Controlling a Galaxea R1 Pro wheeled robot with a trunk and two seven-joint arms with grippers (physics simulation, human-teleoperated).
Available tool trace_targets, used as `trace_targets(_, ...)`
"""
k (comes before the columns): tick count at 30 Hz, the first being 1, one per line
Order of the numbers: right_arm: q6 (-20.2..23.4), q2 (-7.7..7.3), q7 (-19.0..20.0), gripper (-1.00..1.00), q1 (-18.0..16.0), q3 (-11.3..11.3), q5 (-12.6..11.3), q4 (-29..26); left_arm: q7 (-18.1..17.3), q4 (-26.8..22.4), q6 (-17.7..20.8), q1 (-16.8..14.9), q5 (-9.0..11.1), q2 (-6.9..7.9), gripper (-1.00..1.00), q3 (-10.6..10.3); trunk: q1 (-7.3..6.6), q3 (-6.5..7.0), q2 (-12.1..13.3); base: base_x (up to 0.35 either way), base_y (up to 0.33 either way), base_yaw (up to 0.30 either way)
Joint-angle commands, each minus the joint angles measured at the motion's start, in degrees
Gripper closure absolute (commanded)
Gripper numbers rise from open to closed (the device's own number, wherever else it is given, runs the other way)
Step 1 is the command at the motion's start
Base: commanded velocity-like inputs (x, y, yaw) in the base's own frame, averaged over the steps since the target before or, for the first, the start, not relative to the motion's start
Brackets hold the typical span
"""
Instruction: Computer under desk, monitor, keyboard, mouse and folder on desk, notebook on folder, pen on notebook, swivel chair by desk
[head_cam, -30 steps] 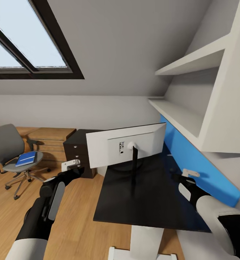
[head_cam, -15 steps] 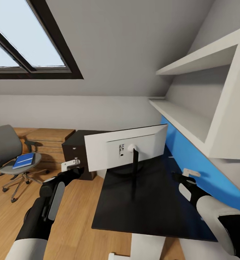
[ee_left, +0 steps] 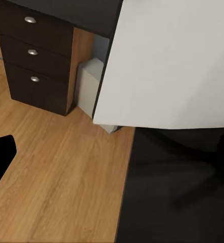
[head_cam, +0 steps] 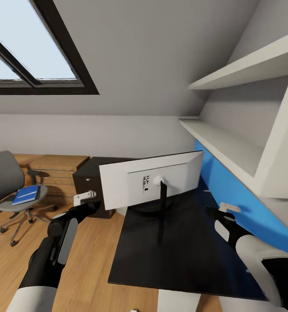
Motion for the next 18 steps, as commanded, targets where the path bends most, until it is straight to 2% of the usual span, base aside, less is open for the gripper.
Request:
trace_targets(1, -0.19, -0.02, -0.18, -1.00, -0.02, 0.49, -0.59, 0.02, 0.42, -0.05, 0.25, -0.02, 0.61, -0.04, -1.00, 0.06, 0.04, -0.02, -0.04, 0.131, 0.000, 0.000)
trace_targets(9, -0.19, -0.10, -0.18, -1.00, -0.02, 0.49, -0.56, -0.04, 0.46, -0.05, 0.25, -0.02, 0.61, -0.04, -1.00, 0.29, 0.04, -0.02, -0.04, 0.109, 0.000, 0.000)
trace_targets(18, -0.19, -0.11, -0.18, -1.00, -0.02, 0.49, -0.56, -0.10, 0.46, -0.05, 0.25, -0.02, 0.61, -0.04, -1.00, 0.32, 0.04, -0.02, -0.04, 0.022, 0.000, 0.000)
